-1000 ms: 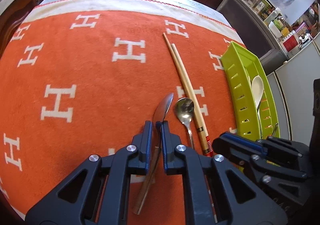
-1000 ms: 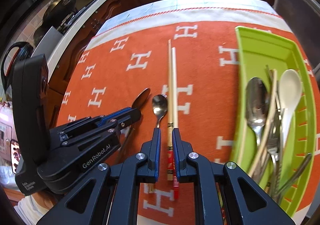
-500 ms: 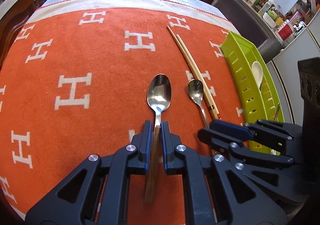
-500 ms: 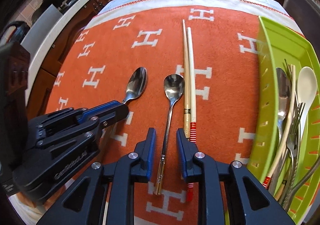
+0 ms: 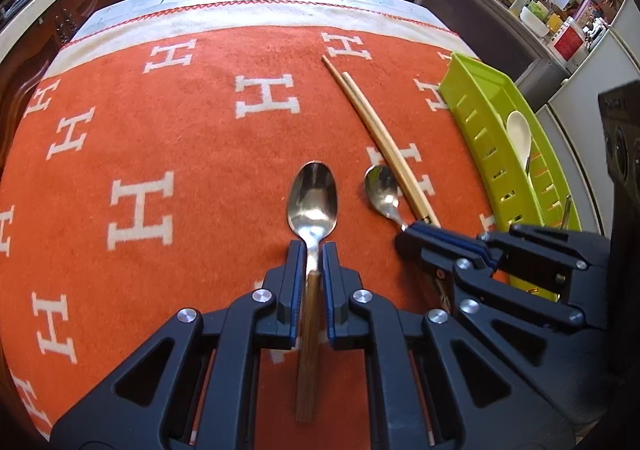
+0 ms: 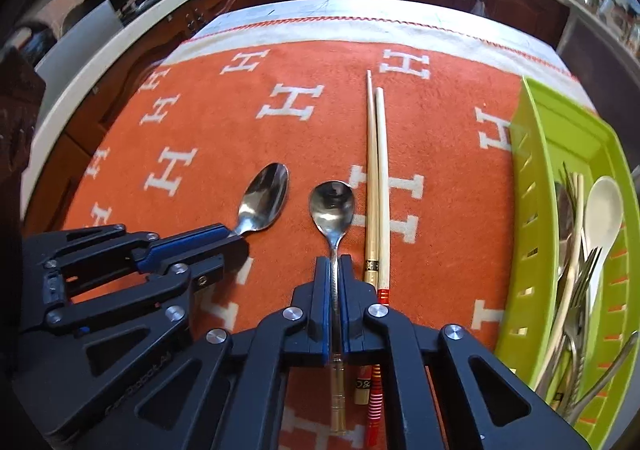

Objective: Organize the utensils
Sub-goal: 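Carry both spoons into the tray, lower them and open both tools, then move the right tool back to the red-banded wooden chopstick pair, then grasp the red-banded chopstick pair with the right tool and lift it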

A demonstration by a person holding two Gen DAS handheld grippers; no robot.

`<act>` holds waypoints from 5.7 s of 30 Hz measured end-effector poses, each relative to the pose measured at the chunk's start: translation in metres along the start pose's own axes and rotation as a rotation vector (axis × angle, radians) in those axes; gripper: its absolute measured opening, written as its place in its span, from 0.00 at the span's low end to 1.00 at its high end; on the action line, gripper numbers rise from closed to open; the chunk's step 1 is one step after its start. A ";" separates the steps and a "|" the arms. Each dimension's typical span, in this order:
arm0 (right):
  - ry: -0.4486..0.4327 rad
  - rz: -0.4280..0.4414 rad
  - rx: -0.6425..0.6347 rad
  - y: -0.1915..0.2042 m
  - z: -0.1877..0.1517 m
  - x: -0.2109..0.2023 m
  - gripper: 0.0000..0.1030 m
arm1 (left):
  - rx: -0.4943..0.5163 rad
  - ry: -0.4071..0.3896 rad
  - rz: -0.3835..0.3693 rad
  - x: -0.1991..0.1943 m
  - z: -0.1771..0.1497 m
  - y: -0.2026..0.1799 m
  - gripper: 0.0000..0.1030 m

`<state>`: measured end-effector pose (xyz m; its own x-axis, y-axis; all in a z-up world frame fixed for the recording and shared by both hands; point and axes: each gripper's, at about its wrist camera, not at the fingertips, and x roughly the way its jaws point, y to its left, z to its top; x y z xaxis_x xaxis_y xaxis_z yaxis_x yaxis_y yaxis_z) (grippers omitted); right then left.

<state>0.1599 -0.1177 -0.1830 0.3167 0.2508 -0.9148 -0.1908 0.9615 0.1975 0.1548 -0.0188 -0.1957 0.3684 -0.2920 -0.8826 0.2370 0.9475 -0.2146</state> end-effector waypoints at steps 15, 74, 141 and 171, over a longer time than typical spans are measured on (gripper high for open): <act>-0.036 0.109 0.081 -0.023 -0.009 -0.024 0.03 | -0.125 -0.070 0.025 -0.017 -0.011 0.016 0.04; -0.188 0.024 0.376 -0.195 -0.080 -0.112 0.05 | 0.049 0.015 -0.026 -0.050 0.016 -0.171 0.04; 0.162 0.131 -0.029 -0.013 0.040 0.015 0.19 | -0.243 -0.006 0.145 -0.042 0.003 0.050 0.17; 0.023 0.084 -0.080 -0.007 0.016 -0.008 0.11 | -0.212 0.017 0.126 -0.038 0.003 0.037 0.17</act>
<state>0.1737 -0.1245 -0.1711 0.2754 0.3270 -0.9040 -0.2900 0.9248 0.2462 0.1523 0.0272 -0.1692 0.3674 -0.1694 -0.9145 -0.0042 0.9830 -0.1837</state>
